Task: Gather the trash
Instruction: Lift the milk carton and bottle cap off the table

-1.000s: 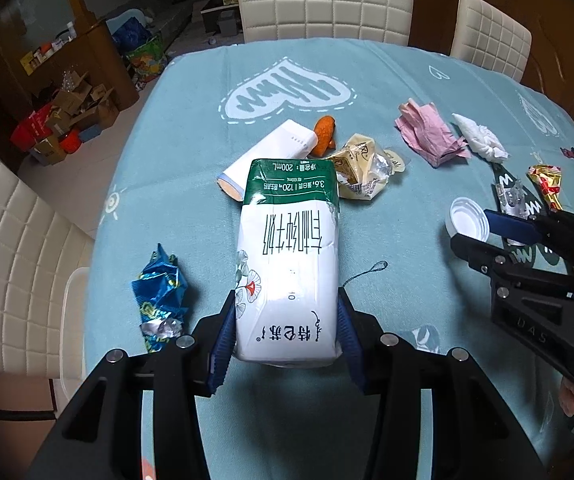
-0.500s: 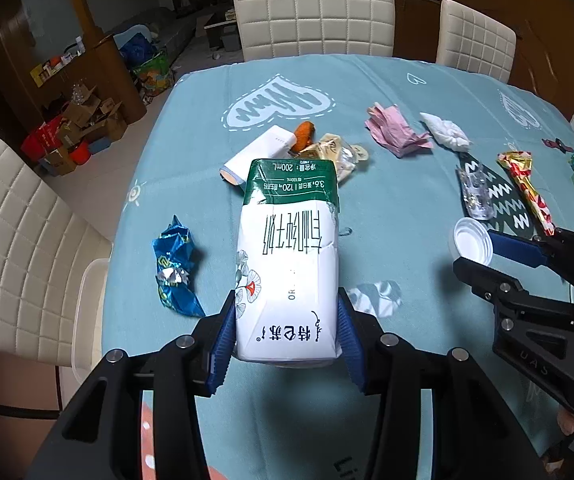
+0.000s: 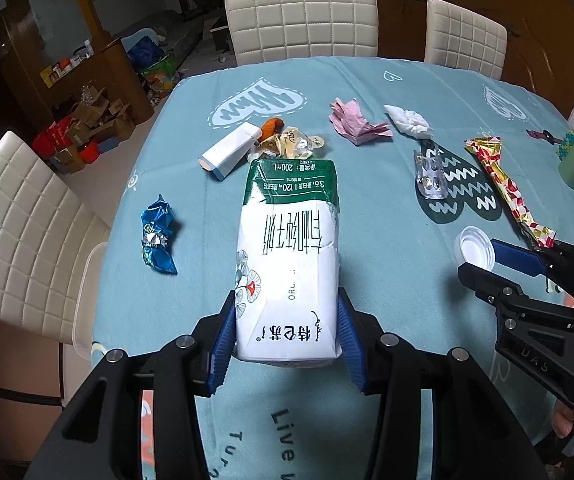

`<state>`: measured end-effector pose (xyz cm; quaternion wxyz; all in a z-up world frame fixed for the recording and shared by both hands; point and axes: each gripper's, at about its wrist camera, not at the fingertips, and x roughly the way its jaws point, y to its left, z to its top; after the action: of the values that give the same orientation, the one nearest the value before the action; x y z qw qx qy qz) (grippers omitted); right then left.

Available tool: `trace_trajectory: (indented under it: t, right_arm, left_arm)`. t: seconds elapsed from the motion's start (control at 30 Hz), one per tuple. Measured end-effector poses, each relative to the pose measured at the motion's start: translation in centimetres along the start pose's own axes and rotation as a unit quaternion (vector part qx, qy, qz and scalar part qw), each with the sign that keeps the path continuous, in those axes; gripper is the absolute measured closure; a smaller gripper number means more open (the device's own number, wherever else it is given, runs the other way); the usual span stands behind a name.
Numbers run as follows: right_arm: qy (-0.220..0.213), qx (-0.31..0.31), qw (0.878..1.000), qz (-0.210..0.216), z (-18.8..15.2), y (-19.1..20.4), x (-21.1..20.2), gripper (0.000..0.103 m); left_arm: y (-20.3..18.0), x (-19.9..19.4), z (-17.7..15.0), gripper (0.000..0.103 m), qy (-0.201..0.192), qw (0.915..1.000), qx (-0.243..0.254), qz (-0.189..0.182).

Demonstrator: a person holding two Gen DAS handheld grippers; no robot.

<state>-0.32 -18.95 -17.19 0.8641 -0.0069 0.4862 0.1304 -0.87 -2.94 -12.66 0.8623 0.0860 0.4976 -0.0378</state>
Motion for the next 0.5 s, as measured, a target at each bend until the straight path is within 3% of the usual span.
trace_trajectory:
  t: [0.5]
  right_arm:
    - [0.008,-0.034,0.999,0.029,-0.2,1.2,0.2,0.061]
  left_arm:
    - [0.2,-0.8,-0.9,0.058,0.007,0.9994,-0.032,0.013]
